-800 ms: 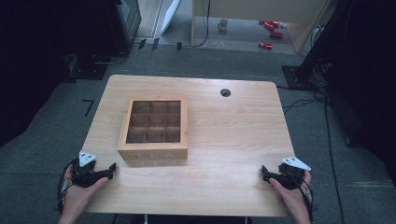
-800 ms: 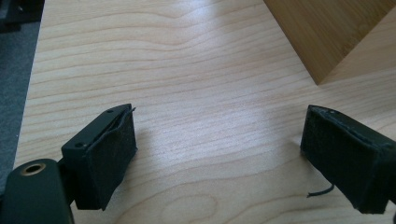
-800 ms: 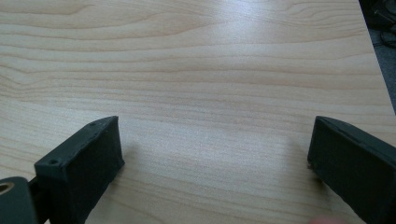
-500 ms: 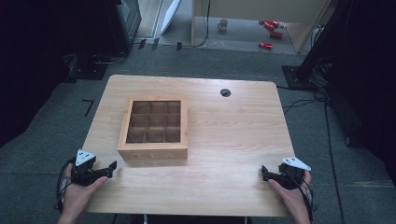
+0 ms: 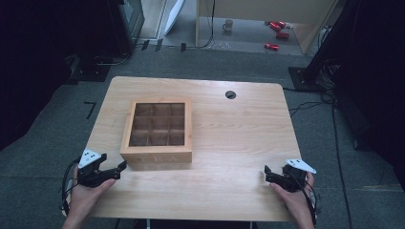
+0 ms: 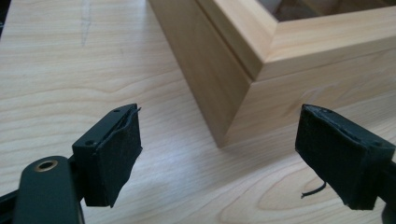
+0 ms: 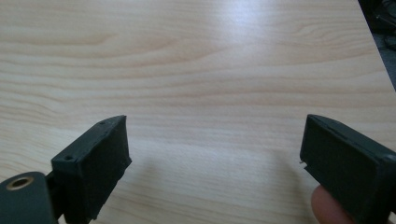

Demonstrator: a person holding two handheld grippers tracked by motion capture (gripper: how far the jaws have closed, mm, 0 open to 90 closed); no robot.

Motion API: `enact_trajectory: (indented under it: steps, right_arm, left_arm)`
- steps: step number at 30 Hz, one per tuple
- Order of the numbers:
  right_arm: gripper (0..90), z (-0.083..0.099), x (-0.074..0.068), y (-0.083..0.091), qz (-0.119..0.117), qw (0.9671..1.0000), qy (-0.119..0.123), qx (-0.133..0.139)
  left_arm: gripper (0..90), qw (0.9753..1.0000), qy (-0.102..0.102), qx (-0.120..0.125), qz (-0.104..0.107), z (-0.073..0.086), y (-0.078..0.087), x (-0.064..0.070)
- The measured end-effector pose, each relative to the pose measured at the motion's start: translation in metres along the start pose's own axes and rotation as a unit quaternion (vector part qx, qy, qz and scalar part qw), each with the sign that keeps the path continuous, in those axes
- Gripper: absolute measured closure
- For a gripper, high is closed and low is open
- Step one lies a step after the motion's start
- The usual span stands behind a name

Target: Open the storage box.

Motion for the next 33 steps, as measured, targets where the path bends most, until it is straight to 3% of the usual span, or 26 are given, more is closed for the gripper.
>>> enact_trajectory:
  steps: [5,10,19,21,26,33]
  right_arm:
    - [12.4,-0.006,-0.010,0.002,-0.008,0.9999,-0.003,0.009]
    - [13.8,-0.020,-0.028,0.007,-0.021,0.9993,0.007,0.031]
    - [15.0,-0.040,-0.049,0.008,-0.040,0.9977,0.019,0.052]
    - [15.0,-0.045,-0.054,0.008,-0.043,0.9973,0.025,0.054]
    - [15.0,-0.058,-0.077,0.008,-0.071,0.9941,0.050,0.065]
    - [15.0,-0.069,-0.102,0.003,-0.095,0.9910,0.064,0.069]
  left_arm:
    - [19.3,1.0000,-0.001,-0.001,0.008,-0.004,-0.004,0.004]
    - [25.7,0.9998,-0.011,-0.006,0.014,-0.007,-0.008,0.010]
    - [37.5,0.9990,-0.027,-0.022,0.028,-0.011,-0.015,0.026]
    - [40.0,0.9990,-0.028,-0.028,0.019,-0.013,-0.017,0.026]
    - [43.9,0.9986,-0.021,-0.039,0.031,-0.013,-0.017,0.022]
    - [44.5,0.9978,-0.017,-0.043,0.048,-0.014,-0.017,0.018]
Point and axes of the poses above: each handheld gripper's, and its own axes: y roughly backward along the jaws, z roughly out of its underside, x roughly to its right, the point moved 5 cm from there along -y, roughly forward along the jaws, and after that the axes turned 4 degrees about x, right-handed, at the moved point
